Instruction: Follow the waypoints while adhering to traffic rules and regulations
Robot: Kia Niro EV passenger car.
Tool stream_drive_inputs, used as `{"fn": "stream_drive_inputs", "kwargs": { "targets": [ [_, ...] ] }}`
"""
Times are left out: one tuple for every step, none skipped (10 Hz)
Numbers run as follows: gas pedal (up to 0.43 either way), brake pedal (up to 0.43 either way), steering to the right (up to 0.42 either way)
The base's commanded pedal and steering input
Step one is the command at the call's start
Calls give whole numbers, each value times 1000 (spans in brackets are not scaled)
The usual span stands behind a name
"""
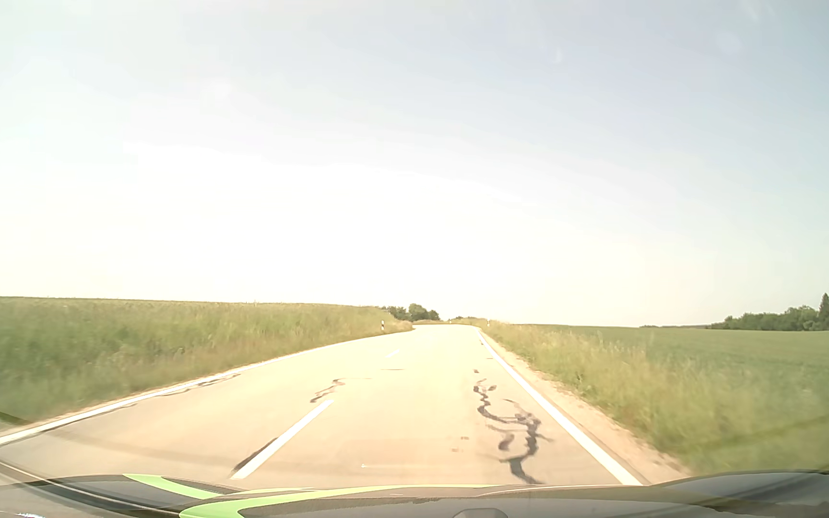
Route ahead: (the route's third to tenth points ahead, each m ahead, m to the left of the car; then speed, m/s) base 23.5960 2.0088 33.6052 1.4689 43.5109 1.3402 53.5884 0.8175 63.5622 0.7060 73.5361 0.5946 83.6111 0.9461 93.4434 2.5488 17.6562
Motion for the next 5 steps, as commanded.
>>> {"fn": "stream_drive_inputs", "kwargs": {
  "targets": [
    [319,0,13],
    [319,0,13],
    [319,0,11],
    [319,0,10],
    [311,0,9]
  ]
}}
